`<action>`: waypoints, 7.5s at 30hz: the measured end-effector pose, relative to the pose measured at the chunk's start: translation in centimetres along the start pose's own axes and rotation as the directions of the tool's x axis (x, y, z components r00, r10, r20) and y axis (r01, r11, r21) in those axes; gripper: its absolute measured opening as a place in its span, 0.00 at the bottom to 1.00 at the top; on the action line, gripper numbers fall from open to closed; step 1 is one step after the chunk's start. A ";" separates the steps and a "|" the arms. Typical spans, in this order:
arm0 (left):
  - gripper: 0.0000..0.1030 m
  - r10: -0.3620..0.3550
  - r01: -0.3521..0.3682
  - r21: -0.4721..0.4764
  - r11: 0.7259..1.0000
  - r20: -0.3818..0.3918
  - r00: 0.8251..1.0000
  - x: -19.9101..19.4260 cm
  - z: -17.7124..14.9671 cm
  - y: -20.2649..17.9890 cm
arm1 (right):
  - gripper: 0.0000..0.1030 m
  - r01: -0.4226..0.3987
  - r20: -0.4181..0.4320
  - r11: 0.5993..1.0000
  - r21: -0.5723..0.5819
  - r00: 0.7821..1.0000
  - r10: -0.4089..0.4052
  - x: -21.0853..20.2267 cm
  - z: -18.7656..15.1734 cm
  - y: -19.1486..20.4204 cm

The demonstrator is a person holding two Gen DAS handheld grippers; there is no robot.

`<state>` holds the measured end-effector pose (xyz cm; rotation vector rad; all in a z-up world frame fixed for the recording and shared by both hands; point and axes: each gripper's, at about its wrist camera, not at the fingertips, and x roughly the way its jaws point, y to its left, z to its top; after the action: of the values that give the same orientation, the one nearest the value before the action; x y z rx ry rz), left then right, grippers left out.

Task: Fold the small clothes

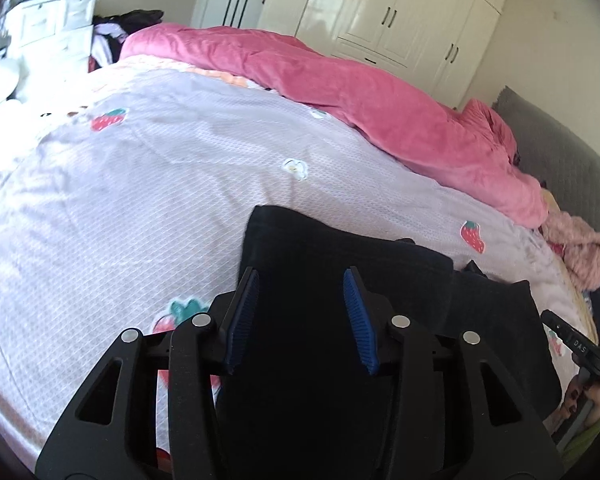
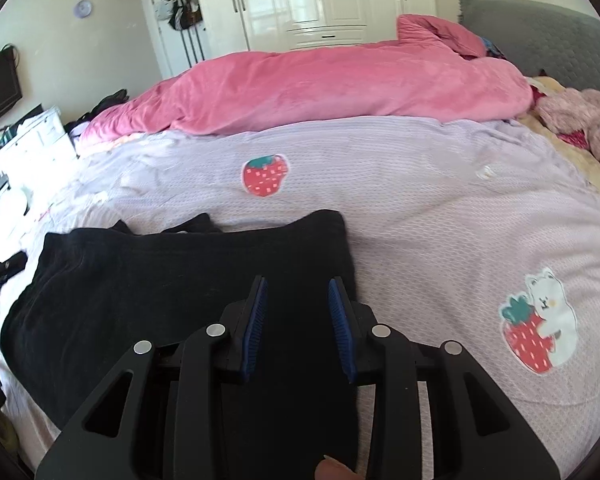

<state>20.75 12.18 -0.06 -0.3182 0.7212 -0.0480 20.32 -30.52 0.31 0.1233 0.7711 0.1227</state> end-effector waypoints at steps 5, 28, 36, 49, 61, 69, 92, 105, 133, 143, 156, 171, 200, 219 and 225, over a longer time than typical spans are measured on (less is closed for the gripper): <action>0.42 -0.051 0.049 -0.074 0.996 -0.023 0.998 -0.2 -1.0 2.0 | 0.36 0.027 -0.011 0.999 0.030 1.000 -0.026 -0.1 0.6 -1.7; 0.00 -0.007 0.004 0.100 0.995 0.034 0.999 0.1 -0.2 -0.8 | 0.06 0.035 0.021 0.998 0.048 0.999 -0.036 0.5 1.5 -2.4; 0.04 0.049 -0.045 0.073 0.996 -0.055 0.997 3.0 -1.6 0.6 | 0.11 0.094 -0.107 0.994 0.064 0.990 -0.087 3.5 0.4 -3.3; 0.16 0.043 -0.045 0.059 0.997 0.036 0.998 -1.9 -2.5 0.6 | 0.29 0.108 0.012 0.994 0.028 0.994 -0.108 -1.8 -0.8 -2.6; 0.28 0.017 -0.009 0.224 0.975 -0.038 0.999 -3.2 -5.2 -4.8 | 0.34 -0.056 -0.012 0.993 -0.103 0.998 0.055 -4.8 -3.8 3.5; 0.34 0.042 -0.009 0.221 0.975 -0.146 0.988 -1.5 -7.3 -3.9 | 0.42 -0.112 -0.021 0.964 -0.241 0.994 0.110 -5.5 -5.0 8.5; 0.36 0.011 0.015 0.191 0.982 -0.135 0.991 -3.6 -7.8 -3.5 | 0.55 -0.029 -0.158 0.977 -0.211 0.987 -0.004 -3.7 -8.6 5.5; 0.51 0.012 0.011 0.204 0.979 -0.113 0.993 -6.0 -7.9 -4.2 | 0.82 -0.041 -0.140 0.987 -0.155 0.990 0.019 -6.5 -8.1 5.1; 0.91 0.099 -0.094 0.131 0.987 -0.030 0.995 -10.1 -6.4 -0.7 | 0.93 -0.161 -0.076 0.958 -0.236 0.986 0.147 -9.6 -7.3 11.3; 0.91 0.132 -0.132 0.035 0.991 0.007 0.991 -11.8 -5.5 3.6 | 0.93 -0.221 -0.092 0.934 -0.282 0.975 0.203 -9.2 -7.3 15.1; 0.91 0.187 -0.186 -0.026 0.982 0.040 0.981 -13.0 -4.8 7.0 | 0.93 -0.286 -0.120 0.877 -0.387 0.958 0.259 -7.6 -7.7 21.7; 0.91 0.221 -0.221 0.015 0.975 0.022 0.975 -10.1 -3.3 6.6 | 0.93 -0.260 -0.123 0.810 -0.526 0.965 0.231 -4.0 -8.8 27.5; 0.91 0.171 -0.165 0.089 0.982 -0.069 0.983 -3.2 -0.5 4.4 | 0.90 -0.015 0.054 0.667 -0.745 0.995 0.083 0.8 -11.3 33.5; 0.91 -0.215 0.185 -0.164 0.969 -0.194 0.957 1.9 0.7 1.9 | 0.09 -0.213 0.078 0.758 -0.617 0.941 0.328 -2.6 -8.7 28.8; 0.55 -0.379 0.307 -0.287 0.907 -0.242 0.893 3.7 -0.3 0.2 | 0.09 -0.234 0.097 0.777 -0.584 0.930 0.354 -3.6 -8.4 27.4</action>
<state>23.30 11.70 -2.72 -0.6841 0.9612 -0.3553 10.08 -3.50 1.11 -0.3110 0.4770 0.6298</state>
